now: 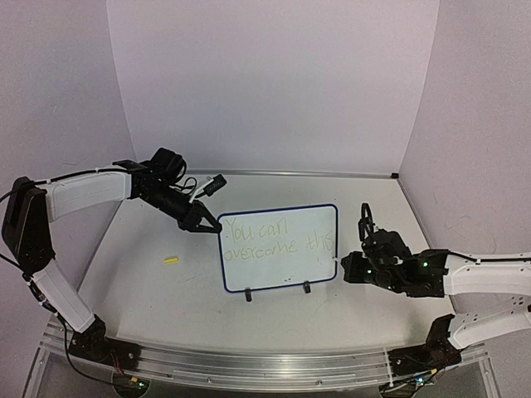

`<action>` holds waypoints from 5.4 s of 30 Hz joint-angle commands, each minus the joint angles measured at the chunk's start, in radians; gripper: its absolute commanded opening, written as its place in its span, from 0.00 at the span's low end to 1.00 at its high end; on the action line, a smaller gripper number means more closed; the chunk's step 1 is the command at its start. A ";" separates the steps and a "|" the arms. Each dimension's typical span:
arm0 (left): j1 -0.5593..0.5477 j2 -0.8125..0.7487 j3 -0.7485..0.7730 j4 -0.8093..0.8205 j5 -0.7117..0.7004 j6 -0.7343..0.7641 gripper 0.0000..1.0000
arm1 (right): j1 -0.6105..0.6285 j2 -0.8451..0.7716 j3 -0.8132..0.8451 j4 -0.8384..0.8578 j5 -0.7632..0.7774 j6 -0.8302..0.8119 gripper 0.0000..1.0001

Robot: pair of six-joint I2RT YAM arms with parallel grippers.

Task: Write a sentence on the whiteboard
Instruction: Write a sentence on the whiteboard, then place the whiteboard at the center of the board, then adjust the pen cap at the center of the board, then pick up the pen cap from the center of the board.

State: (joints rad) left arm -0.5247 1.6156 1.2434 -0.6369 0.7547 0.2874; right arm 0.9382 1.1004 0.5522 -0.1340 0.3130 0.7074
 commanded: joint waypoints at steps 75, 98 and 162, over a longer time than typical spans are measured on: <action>0.121 -0.013 -0.331 0.303 -0.625 -0.540 0.69 | -0.003 -0.196 0.011 0.067 -0.429 0.020 0.00; 0.118 -0.048 -0.423 0.175 -0.563 -0.566 0.66 | -0.003 -0.206 -0.011 0.073 -0.420 0.044 0.00; 0.074 -0.039 -0.466 0.009 -0.624 -0.701 0.03 | -0.003 -0.285 -0.068 0.094 -0.408 0.058 0.00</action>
State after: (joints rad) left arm -0.4454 1.5562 0.7776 -0.5960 0.1318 -0.4141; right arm 0.9375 0.8326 0.4881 -0.0654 -0.1165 0.7612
